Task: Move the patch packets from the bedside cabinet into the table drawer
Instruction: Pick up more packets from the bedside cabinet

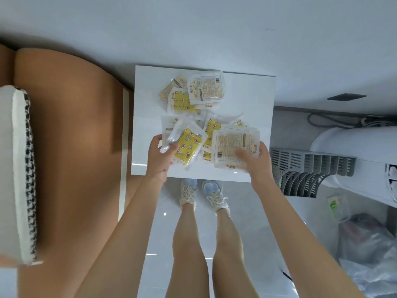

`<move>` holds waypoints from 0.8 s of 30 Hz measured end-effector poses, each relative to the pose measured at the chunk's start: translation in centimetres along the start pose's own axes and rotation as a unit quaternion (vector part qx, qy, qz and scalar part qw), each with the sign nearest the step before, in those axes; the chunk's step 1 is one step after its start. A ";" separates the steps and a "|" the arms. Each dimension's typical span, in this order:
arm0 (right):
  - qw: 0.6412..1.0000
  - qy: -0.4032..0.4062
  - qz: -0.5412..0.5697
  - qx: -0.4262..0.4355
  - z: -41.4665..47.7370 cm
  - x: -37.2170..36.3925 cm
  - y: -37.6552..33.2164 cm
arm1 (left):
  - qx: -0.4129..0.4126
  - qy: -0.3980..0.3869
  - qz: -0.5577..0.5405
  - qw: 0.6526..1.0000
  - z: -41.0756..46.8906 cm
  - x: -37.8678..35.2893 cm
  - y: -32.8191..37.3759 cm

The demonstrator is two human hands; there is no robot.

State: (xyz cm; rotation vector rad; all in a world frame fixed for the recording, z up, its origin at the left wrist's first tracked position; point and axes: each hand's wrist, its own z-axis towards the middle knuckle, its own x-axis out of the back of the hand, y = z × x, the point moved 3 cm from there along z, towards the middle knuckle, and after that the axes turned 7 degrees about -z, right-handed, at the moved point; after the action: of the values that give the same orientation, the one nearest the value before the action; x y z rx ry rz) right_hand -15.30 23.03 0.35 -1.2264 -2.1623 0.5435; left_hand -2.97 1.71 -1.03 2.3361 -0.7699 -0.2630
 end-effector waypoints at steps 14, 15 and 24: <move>0.967 -0.176 -0.138 0.120 -11.9 -3.5 -6.5 | -0.038 0.106 -0.286 0.952 -15.4 9.0 -1.2; 0.962 -0.192 -0.148 0.121 -13.2 -4.4 -6.3 | -0.039 0.119 -0.300 0.946 -16.6 10.0 -1.5; 0.901 -0.303 -0.261 0.171 -25.7 -15.4 -2.7 | -0.055 0.258 -0.413 0.872 -25.8 23.6 -5.7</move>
State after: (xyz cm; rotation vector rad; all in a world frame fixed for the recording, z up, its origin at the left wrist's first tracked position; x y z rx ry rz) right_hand 6.35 9.90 16.60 -0.2606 -2.5997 1.1074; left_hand 28.30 4.81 15.35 2.3277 0.5188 -0.0242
